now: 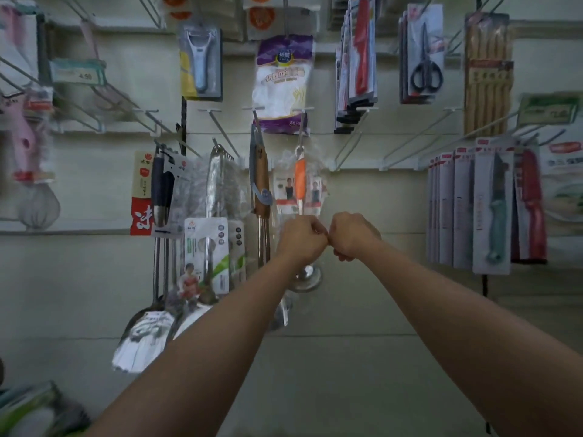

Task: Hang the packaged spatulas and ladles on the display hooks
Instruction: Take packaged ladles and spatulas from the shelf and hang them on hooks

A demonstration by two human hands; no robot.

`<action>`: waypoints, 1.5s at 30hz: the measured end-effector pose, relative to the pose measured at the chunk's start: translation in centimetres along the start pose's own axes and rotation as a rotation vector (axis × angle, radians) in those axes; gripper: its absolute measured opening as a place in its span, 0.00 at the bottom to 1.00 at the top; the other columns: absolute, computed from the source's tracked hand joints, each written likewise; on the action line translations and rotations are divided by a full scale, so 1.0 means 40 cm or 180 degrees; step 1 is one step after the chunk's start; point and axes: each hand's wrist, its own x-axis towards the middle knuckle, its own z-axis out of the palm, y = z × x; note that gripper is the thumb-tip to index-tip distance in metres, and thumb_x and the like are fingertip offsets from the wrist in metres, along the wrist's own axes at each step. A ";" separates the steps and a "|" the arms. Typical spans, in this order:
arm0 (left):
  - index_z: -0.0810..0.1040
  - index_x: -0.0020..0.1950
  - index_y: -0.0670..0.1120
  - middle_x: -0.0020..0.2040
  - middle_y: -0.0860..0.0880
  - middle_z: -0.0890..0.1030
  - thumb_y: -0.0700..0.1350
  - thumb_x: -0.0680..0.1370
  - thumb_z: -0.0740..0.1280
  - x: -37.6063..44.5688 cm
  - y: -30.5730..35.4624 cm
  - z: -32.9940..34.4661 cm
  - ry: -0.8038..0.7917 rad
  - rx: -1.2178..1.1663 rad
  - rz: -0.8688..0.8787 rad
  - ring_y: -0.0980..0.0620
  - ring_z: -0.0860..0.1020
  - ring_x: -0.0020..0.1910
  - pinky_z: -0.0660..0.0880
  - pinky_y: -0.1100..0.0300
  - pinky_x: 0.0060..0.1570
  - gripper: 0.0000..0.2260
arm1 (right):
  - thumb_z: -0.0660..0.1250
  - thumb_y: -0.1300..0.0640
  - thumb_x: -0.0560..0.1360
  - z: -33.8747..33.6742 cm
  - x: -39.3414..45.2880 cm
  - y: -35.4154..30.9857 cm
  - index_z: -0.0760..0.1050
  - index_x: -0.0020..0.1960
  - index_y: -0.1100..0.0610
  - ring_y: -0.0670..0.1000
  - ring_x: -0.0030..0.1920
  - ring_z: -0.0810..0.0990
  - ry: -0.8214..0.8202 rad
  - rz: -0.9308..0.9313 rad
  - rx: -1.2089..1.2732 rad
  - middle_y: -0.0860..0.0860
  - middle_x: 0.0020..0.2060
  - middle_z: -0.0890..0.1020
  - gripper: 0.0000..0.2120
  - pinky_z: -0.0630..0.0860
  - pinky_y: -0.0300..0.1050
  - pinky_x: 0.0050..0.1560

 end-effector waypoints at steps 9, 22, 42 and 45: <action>0.77 0.43 0.40 0.37 0.45 0.81 0.35 0.76 0.60 -0.171 -0.110 0.124 -0.0591 -0.0193 -0.0478 0.54 0.80 0.28 0.75 0.65 0.29 0.07 | 0.61 0.60 0.73 0.181 -0.125 0.122 0.75 0.39 0.60 0.53 0.33 0.84 -0.0463 0.0231 0.0190 0.55 0.34 0.83 0.07 0.83 0.50 0.42; 0.80 0.45 0.41 0.42 0.43 0.83 0.39 0.76 0.64 -0.279 -0.411 0.265 -0.1093 -0.0226 -0.1208 0.55 0.79 0.32 0.74 0.69 0.32 0.05 | 0.64 0.57 0.76 0.477 -0.168 0.231 0.77 0.48 0.64 0.55 0.37 0.85 -0.1269 0.0477 0.0539 0.58 0.37 0.84 0.09 0.83 0.52 0.44; 0.79 0.52 0.36 0.44 0.42 0.81 0.39 0.77 0.65 -0.306 -0.896 0.417 -0.1829 -0.0012 -0.2567 0.52 0.79 0.35 0.75 0.70 0.29 0.08 | 0.63 0.59 0.78 0.977 -0.126 0.243 0.75 0.51 0.66 0.57 0.42 0.81 -0.2576 0.0614 0.1201 0.63 0.46 0.82 0.10 0.80 0.49 0.47; 0.80 0.52 0.36 0.45 0.40 0.82 0.38 0.77 0.64 -0.323 -0.954 0.423 -0.1823 0.0153 -0.2679 0.50 0.79 0.37 0.77 0.66 0.34 0.08 | 0.62 0.58 0.78 1.035 -0.144 0.246 0.74 0.46 0.64 0.61 0.47 0.83 -0.2726 0.0750 0.1378 0.62 0.43 0.82 0.08 0.81 0.51 0.50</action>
